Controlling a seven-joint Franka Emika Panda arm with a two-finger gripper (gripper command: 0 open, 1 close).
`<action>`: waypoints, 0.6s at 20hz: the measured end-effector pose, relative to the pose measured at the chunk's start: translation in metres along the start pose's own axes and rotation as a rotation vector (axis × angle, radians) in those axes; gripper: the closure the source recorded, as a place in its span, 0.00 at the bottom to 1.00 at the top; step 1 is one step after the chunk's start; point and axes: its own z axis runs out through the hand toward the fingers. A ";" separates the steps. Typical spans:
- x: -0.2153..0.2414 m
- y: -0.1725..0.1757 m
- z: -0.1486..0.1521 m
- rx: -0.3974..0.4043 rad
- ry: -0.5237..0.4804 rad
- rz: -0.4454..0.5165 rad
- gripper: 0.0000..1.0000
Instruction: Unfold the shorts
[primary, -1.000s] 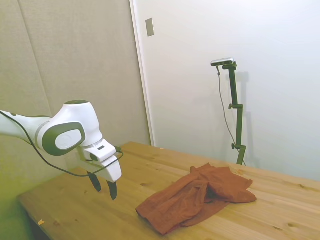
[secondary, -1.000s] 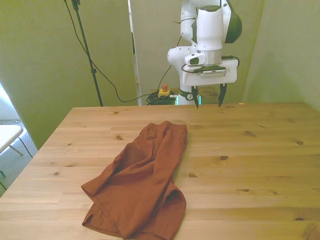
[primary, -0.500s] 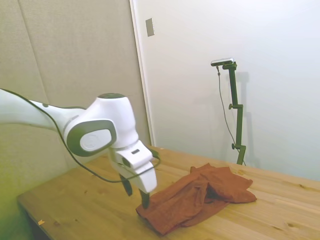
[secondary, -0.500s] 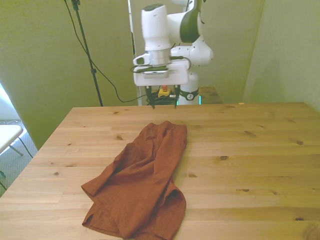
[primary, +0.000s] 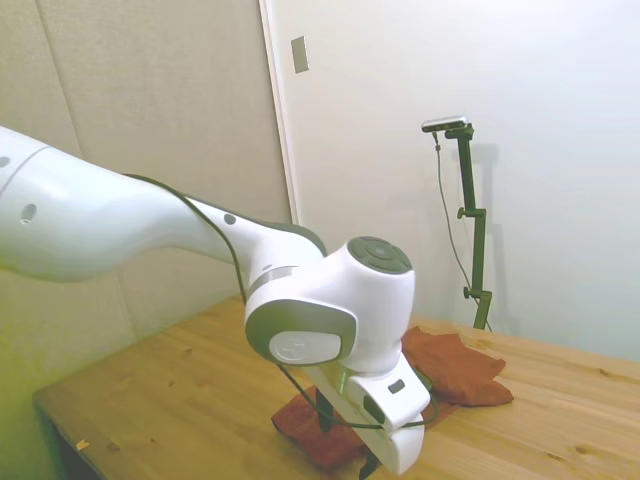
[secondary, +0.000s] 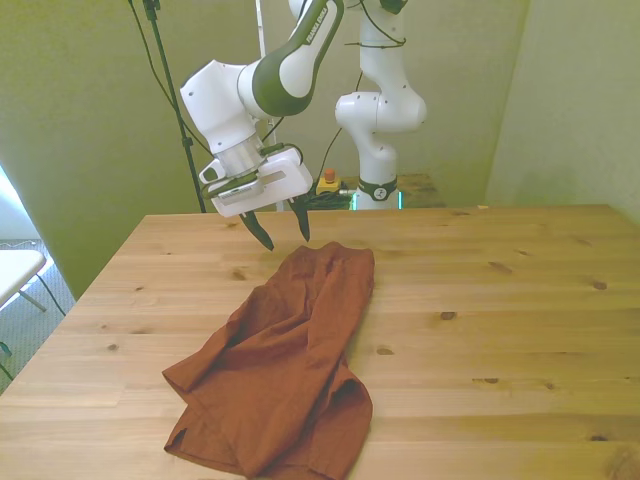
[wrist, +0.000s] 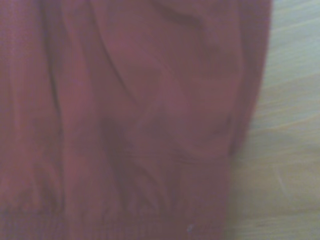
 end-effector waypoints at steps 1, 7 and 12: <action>0.000 -0.002 0.004 0.021 -0.040 -0.021 0.00; 0.003 -0.023 0.027 0.089 -0.176 -0.116 0.00; 0.004 -0.033 0.036 0.086 -0.199 -0.134 0.00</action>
